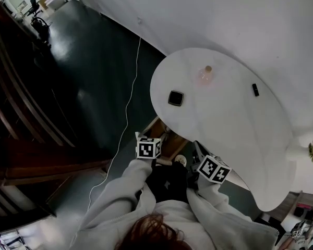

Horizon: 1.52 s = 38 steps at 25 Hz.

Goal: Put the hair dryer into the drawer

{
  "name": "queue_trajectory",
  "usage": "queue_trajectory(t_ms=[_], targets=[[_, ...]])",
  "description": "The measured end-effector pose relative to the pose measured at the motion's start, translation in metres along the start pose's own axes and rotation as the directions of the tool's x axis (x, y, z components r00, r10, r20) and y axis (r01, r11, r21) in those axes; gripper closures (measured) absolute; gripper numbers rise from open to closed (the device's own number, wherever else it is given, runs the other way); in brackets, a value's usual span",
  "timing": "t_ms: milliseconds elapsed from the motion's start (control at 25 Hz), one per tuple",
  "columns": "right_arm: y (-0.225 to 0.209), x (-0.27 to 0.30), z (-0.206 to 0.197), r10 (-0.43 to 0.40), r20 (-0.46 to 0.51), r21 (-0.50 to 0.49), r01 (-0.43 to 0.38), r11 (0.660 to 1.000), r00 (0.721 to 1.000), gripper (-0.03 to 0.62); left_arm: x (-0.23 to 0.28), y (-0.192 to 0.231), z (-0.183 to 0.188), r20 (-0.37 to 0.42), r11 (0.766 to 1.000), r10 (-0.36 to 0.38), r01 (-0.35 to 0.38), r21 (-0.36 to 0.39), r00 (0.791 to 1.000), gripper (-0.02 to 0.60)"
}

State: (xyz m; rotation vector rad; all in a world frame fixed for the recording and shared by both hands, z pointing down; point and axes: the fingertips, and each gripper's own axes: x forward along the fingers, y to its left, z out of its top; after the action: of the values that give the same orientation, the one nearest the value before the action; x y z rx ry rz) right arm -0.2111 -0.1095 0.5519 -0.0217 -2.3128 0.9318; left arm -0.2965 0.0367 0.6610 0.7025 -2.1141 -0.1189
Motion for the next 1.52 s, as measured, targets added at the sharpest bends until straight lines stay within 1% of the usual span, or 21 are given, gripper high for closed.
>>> queue_trajectory(t_ms=[240,440,520,600,720,840,960,1040,1120,1200,1240,1320,1440,1520], targets=[[0.009,0.003,0.009,0.03,0.006,0.003,-0.03,1.0,1.0,0.545,-0.04,0.006,0.009,0.076,0.999,-0.003,0.007,-0.053,0.997,0.284],[0.027,0.004,0.031,0.057,0.035,-0.018,-0.056,0.998,0.998,0.545,-0.08,0.013,0.021,0.142,0.998,-0.009,0.017,-0.056,0.99,0.284],[0.033,0.006,0.035,0.066,0.04,-0.028,-0.065,0.997,0.997,0.545,-0.099,0.014,0.03,0.182,0.998,-0.022,0.032,-0.054,0.983,0.284],[0.039,0.01,0.039,0.078,0.042,-0.039,-0.076,0.996,0.996,0.545,-0.118,0.014,0.041,0.227,0.998,-0.036,0.044,-0.033,0.973,0.284],[0.052,0.016,0.046,0.1,0.039,-0.071,-0.097,0.993,0.994,0.545,-0.14,0.009,0.059,0.281,0.998,-0.068,0.065,0.022,0.957,0.284],[0.068,0.022,0.052,0.143,0.023,-0.107,-0.139,0.984,0.99,0.545,-0.161,-0.001,0.083,0.347,0.993,-0.111,0.088,0.081,0.931,0.293],[0.09,0.026,0.061,0.194,0.01,-0.15,-0.19,0.97,0.981,0.545,-0.18,-0.013,0.108,0.407,0.984,-0.157,0.107,0.144,0.9,0.38],[0.101,0.027,0.067,0.224,-0.001,-0.183,-0.221,0.958,0.975,0.545,-0.191,-0.02,0.123,0.438,0.976,-0.189,0.12,0.181,0.879,0.403],[0.113,0.025,0.075,0.25,-0.009,-0.243,-0.245,0.939,0.968,0.545,-0.199,-0.023,0.136,0.466,0.972,-0.199,0.112,0.208,0.862,0.427],[0.125,0.021,0.088,0.273,-0.011,-0.325,-0.262,0.909,0.962,0.545,-0.207,-0.022,0.148,0.493,0.97,-0.192,0.089,0.225,0.848,0.464],[0.132,0.018,0.097,0.286,-0.008,-0.369,-0.269,0.89,0.958,0.545,-0.211,-0.022,0.152,0.506,0.97,-0.189,0.078,0.232,0.842,0.489],[0.144,0.01,0.115,0.31,0.01,-0.461,-0.271,0.845,0.951,0.545,-0.22,-0.022,0.161,0.529,0.967,-0.189,0.063,0.246,0.827,0.519],[0.159,-0.006,0.139,0.323,0.053,-0.595,-0.23,0.77,0.945,0.545,-0.229,-0.026,0.173,0.568,0.965,-0.192,0.05,0.256,0.8,0.546],[0.167,-0.014,0.146,0.33,0.077,-0.649,-0.204,0.733,0.941,0.545,-0.229,-0.028,0.177,0.588,0.967,-0.181,0.034,0.253,0.788,0.552]])
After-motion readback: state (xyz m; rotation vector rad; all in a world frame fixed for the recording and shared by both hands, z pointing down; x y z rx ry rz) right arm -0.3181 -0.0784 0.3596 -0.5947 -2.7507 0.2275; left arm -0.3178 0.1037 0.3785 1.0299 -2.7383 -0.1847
